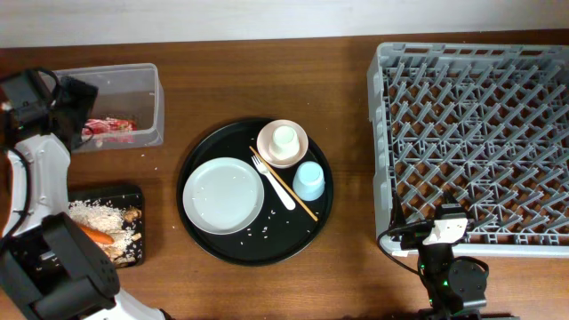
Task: Sort waste into correct bins and load items into the dishwasher rack
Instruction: 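Carry the wrapper left and drop it into the clear bin, then move the right gripper from the rack to the light-blue cup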
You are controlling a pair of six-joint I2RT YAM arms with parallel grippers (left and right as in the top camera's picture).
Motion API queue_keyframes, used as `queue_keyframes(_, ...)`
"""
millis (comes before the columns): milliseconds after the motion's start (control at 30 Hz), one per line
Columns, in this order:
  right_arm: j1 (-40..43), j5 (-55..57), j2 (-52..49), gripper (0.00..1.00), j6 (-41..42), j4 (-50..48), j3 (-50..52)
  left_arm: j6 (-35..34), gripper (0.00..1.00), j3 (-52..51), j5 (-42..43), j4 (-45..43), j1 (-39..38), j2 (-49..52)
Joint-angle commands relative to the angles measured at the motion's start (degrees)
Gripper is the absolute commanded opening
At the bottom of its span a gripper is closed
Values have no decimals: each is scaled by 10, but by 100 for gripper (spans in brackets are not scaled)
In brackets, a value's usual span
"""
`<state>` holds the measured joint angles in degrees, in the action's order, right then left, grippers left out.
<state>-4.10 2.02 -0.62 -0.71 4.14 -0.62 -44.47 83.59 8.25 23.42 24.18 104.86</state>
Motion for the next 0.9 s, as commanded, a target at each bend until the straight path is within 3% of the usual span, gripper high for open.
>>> queue_keyframes(0,4,-1,4,99,-4,4,3,60,97,5,116,-8,3,-59)
queue_keyframes(167,4,-1,4,99,-4,4,3,68,97,5,231,34,3,-140)
queue_keyframes(333,4,-1,4,99,-4,4,3,107,92,5,234,175,3,-224)
queue_keyframes(400,4,-1,4,99,-4,4,3,133,94,5,198,279,3,-264)
queue_keyframes(533,4,-1,4,99,-4,4,3,132,95,5,112,383,3,-275)
queue_keyframes(600,4,-1,4,99,-4,4,3,132,99,5,74,409,3,-274)
queue_keyframes(867,4,-1,4,99,-4,4,3,127,99,5,12,467,3,-274)
